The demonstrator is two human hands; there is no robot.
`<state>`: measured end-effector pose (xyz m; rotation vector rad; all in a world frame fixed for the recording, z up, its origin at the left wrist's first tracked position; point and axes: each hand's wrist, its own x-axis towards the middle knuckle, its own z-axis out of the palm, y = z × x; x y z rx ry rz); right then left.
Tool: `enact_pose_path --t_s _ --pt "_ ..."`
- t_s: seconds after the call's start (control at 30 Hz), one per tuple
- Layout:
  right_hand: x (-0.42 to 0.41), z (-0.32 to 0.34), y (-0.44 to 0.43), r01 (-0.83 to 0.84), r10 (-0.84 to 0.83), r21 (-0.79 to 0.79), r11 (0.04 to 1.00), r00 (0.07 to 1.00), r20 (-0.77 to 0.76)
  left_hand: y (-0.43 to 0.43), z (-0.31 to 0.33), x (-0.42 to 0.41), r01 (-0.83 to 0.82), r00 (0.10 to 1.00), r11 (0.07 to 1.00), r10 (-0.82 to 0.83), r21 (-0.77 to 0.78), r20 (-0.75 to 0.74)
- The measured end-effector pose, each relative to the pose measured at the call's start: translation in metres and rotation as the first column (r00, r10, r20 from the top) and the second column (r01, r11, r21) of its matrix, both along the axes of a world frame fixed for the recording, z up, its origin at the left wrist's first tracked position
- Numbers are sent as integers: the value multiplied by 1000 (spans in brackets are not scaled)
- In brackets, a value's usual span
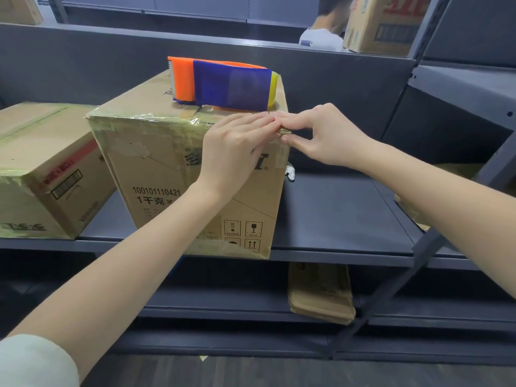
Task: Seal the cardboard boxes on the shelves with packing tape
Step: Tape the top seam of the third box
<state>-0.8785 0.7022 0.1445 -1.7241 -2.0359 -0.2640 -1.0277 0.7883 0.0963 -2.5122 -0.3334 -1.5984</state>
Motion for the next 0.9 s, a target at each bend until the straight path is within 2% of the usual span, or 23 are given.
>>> enact_pose_path --t_s 0.1,0.2,0.27,0.37,0.47,0.6,0.73,0.9 --pt "1 -1 0 23 -23 14 1000 1000 10 6 -5 5 -44 999 993 42 108 19" --pt "1 -3 -1 11 -10 6 1000 1000 -29 6 -5 7 -41 999 992 40 116 14" --pt "-1 -4 -3 6 -7 -16 1000 999 -44 3 -1 4 -2 1000 998 3 55 -17" --pt "-3 -1 -4 2 -6 -61 998 998 -59 3 7 -5 18 988 997 -29 -71 -153" --pt "-7 6 -3 12 -11 -94 996 1000 16 7 13 -14 27 966 996 -48 -85 -256" --pt "-20 15 0 23 -17 -89 996 997 75 9 18 -26 110 966 979 -146 -172 -214" --pt "-39 16 13 49 -59 65 997 985 164 28 25 -56 85 983 979 -113 -185 -143" --pt "-54 25 42 112 -165 318 941 976 143 68 24 -104 -101 992 963 79 -250 -95"
